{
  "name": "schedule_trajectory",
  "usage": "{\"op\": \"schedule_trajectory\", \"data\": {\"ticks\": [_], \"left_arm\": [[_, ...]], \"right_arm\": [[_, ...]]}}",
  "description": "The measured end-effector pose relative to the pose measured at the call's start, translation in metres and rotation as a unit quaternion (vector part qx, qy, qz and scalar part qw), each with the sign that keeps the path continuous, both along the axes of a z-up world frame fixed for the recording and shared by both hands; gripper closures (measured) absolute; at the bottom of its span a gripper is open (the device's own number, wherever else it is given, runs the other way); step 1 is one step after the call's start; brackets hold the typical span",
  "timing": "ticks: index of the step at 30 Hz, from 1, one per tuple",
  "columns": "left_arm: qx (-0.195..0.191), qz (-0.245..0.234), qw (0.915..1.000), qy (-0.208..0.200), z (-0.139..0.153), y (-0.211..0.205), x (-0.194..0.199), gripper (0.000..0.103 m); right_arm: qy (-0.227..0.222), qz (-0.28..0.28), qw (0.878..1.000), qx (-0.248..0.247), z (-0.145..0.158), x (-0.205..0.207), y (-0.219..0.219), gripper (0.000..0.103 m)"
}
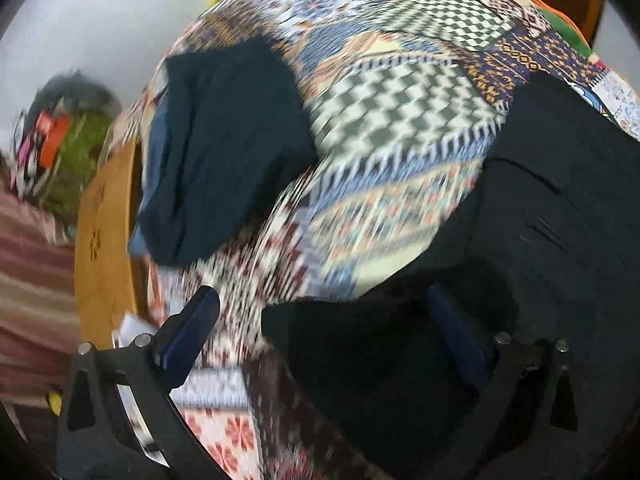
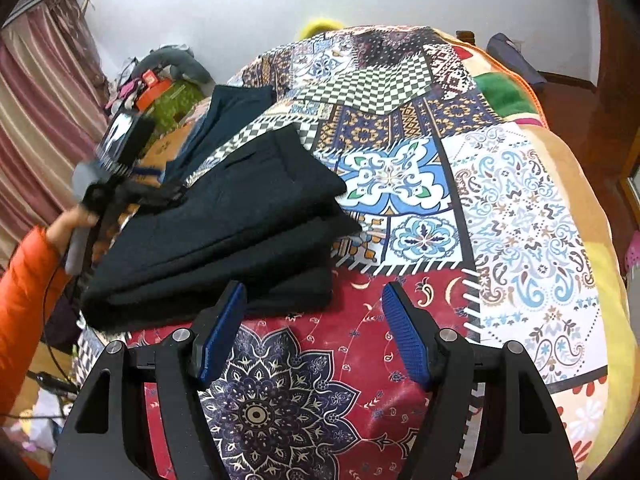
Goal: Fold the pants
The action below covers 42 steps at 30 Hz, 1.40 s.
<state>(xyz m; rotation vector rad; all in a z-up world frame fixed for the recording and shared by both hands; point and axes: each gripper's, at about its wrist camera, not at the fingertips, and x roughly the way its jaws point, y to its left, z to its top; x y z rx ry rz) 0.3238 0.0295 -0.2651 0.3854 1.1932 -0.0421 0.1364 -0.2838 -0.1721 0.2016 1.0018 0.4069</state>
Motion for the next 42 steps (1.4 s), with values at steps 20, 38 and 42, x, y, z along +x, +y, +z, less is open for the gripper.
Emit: {"op": "schedule_trajectory", "data": {"ticks": [20, 38, 42], "left_arm": [[-0.1, 0.095, 0.9829, -0.122, 0.044, 0.023, -0.175, 0.009], [-0.181, 0.152, 0.963, -0.128, 0.083, 0.071, -0.162, 0.018], [-0.185, 0.117, 0.9635, -0.155, 0.107, 0.058, -0.135, 0.018]], "right_arm": [[-0.009, 0.066, 0.997, 0.028, 0.0, -0.007, 0.049, 0.05], [-0.041, 0.077, 0.995, -0.041, 0.027, -0.004, 0.043, 0.065], [-0.052, 0.067, 0.996, -0.027, 0.038, 0.019, 0.042, 0.064]]}}
